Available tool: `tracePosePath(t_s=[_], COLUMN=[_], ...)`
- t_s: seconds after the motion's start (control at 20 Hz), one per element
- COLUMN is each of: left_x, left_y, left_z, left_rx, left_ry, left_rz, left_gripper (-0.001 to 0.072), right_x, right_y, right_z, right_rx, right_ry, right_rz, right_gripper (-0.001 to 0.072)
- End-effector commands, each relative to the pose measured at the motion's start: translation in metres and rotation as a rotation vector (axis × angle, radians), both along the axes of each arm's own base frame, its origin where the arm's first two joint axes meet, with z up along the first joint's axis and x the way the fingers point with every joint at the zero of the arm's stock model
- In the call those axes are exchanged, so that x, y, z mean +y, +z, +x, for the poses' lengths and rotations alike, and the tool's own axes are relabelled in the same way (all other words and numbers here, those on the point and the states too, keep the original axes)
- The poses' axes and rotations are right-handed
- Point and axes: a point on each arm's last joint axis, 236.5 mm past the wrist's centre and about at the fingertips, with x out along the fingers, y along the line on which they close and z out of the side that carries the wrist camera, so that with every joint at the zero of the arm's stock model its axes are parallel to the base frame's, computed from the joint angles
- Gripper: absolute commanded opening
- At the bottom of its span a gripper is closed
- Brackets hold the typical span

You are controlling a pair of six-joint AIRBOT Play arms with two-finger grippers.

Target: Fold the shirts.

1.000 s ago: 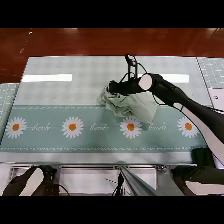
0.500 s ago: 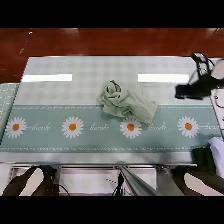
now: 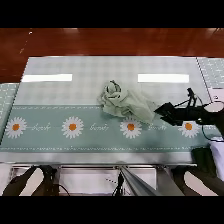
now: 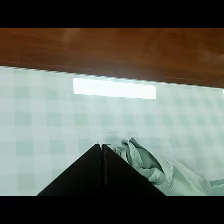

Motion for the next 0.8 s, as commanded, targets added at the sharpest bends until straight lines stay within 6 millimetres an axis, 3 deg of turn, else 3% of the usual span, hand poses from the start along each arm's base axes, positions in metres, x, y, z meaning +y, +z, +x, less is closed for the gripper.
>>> tracePosePath(t_s=[0.0, 0.1, 0.15, 0.25, 0.3, 0.4, 0.55, 0.65, 0.75], left_x=[0.001, 0.001, 0.001, 0.001, 0.001, 0.001, 0.005, 0.005, -0.005], left_y=[0.000, 0.000, 0.000, 0.000, 0.000, -0.001, -0.008, -0.019, -0.034], left_z=[0.000, 0.000, 0.000, 0.000, 0.000, 0.001, 0.012, 0.026, 0.037], left_rx=[0.001, 0.001, 0.001, 0.001, 0.001, 0.003, 0.018, 0.040, 0.081], left_ry=[0.002, 0.001, 0.001, 0.001, 0.002, 0.002, 0.006, 0.000, -0.035], left_rz=[0.000, 0.000, 0.000, 0.000, 0.000, -0.001, -0.014, -0.033, -0.052], left_gripper=[0.0020, 0.0021, 0.0021, 0.0021, 0.0020, 0.0021, 0.0020, 0.0021, 0.0020], right_x=[0.031, 0.046, 0.050, 0.052, 0.052, 0.048, 0.019, -0.013, -0.055], right_y=[-0.022, -0.035, -0.040, -0.036, -0.020, 0.039, 0.166, 0.238, 0.277], right_z=[0.015, 0.024, 0.028, 0.037, 0.045, 0.067, 0.086, 0.077, 0.050], right_rx=[-0.027, -0.013, -0.003, -0.009, -0.047, -0.236, -0.513, -0.609, -0.580], right_ry=[-0.099, -0.157, -0.193, -0.232, -0.216, -0.109, -0.069, -0.094, -0.115], right_rz=[0.034, 0.055, 0.068, 0.097, 0.116, 0.118, 0.108, 0.042, -0.110], right_gripper=[0.0587, 0.0581, 0.0514, 0.0061, 0.0040, 0.0040, 0.0039, 0.0040, 0.0039])
